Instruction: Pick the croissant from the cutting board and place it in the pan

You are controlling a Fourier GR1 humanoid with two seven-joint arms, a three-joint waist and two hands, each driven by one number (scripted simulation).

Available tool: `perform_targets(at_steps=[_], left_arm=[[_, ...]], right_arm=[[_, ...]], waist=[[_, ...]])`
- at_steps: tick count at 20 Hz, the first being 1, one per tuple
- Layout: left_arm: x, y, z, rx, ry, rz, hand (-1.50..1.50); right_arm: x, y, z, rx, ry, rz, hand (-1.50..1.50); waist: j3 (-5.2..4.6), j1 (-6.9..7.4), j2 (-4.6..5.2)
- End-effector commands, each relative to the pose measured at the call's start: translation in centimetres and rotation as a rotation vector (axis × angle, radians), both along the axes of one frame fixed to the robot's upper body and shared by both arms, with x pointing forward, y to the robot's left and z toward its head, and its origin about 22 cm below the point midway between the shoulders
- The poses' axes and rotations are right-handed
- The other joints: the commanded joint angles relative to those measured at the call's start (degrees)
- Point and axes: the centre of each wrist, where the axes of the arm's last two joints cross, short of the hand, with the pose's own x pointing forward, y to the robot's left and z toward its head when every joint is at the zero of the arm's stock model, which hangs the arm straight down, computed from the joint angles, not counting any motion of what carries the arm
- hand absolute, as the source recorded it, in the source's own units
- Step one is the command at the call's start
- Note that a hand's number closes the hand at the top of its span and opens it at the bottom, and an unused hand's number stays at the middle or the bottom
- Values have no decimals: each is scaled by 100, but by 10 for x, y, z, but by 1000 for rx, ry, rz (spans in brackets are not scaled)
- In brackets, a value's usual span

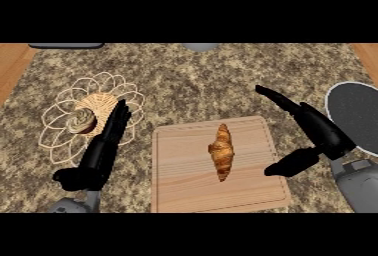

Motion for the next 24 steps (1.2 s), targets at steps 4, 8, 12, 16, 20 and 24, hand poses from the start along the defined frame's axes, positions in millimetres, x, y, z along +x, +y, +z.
perform_targets(at_steps=[4,8,12,16,20,24], left_arm=[[-1,2,5,-4,-7,-20,0],[1,-25,-3,-17,4,-10,0],[4,7,8,12,-17,6,0],[10,8,-9,-11,5,14,0],[-1,-6,9,6,-3,17,0],[-6,1,-2,-3,-14,19,0]], right_arm=[[13,50,-10,-372,93,111,-150],[9,76,-32,-479,108,151,-150],[8,98,-34,-530,145,132,-150],[13,105,-29,-508,175,128,-150],[6,99,-63,-521,181,123,-150],[10,98,-59,-523,197,91,-150]], waist=[[3,74,5],[7,-28,4],[7,-44,-4],[7,-69,0],[9,-64,-2],[8,-65,-2]])
